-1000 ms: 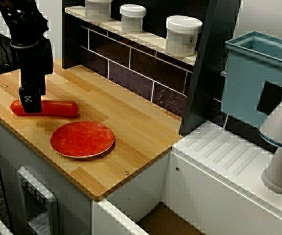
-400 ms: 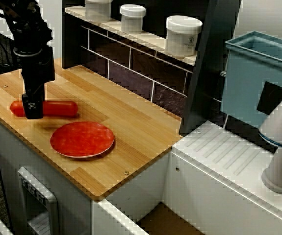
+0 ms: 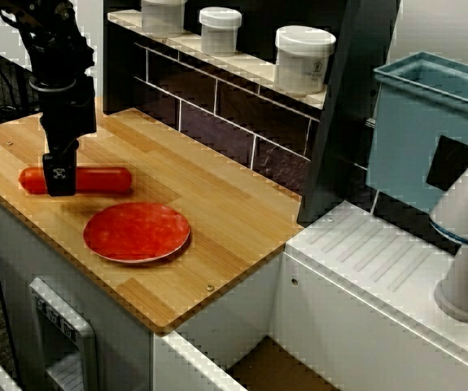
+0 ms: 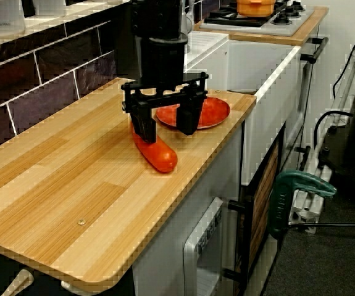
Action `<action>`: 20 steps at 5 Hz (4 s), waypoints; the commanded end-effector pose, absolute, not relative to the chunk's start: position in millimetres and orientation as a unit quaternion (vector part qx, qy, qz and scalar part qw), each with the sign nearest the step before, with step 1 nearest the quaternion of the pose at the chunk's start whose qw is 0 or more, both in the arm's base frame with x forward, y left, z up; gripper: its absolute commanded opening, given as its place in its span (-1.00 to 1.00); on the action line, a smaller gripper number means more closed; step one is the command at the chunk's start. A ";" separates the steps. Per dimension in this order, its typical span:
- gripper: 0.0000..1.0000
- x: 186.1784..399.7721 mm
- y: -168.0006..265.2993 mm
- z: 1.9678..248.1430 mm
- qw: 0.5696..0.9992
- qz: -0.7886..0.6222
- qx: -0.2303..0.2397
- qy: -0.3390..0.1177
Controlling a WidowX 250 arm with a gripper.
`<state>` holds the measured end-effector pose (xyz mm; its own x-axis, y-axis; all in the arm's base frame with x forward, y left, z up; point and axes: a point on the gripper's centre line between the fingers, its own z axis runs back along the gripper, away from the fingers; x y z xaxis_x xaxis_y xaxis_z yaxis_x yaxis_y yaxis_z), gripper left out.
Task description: Put the object on the plate
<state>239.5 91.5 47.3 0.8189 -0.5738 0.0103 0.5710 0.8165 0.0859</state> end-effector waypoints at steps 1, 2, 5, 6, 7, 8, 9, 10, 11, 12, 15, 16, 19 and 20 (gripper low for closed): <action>1.00 251.3 96.9 45.4 0.954 -0.293 0.059 -0.024; 1.00 250.9 95.6 44.7 0.954 -0.292 0.060 -0.025; -1.00 254.1 97.7 36.9 0.965 -0.253 0.066 -0.031; -1.00 252.8 97.6 35.4 0.965 -0.250 0.069 -0.032; -1.00 252.4 94.9 46.6 0.966 -0.251 0.063 -0.027; -1.00 249.2 90.8 73.3 0.965 -0.254 0.047 -0.034; -1.00 242.3 82.3 93.9 0.970 -0.241 0.023 -0.020; -1.00 236.1 70.8 113.4 0.968 -0.247 0.020 -0.038; -1.00 233.1 58.1 118.1 0.969 -0.245 0.014 -0.042; -1.00 233.1 40.1 109.7 0.971 -0.235 0.010 -0.039; -1.00 239.1 -9.6 52.4 0.968 -0.245 0.046 -0.024; -1.00 240.9 -7.0 38.4 0.970 -0.238 0.055 -0.020; 1.00 240.5 9.2 55.2 0.974 -0.219 0.057 -0.007; 1.00 241.6 13.6 67.5 0.975 -0.216 0.049 -0.010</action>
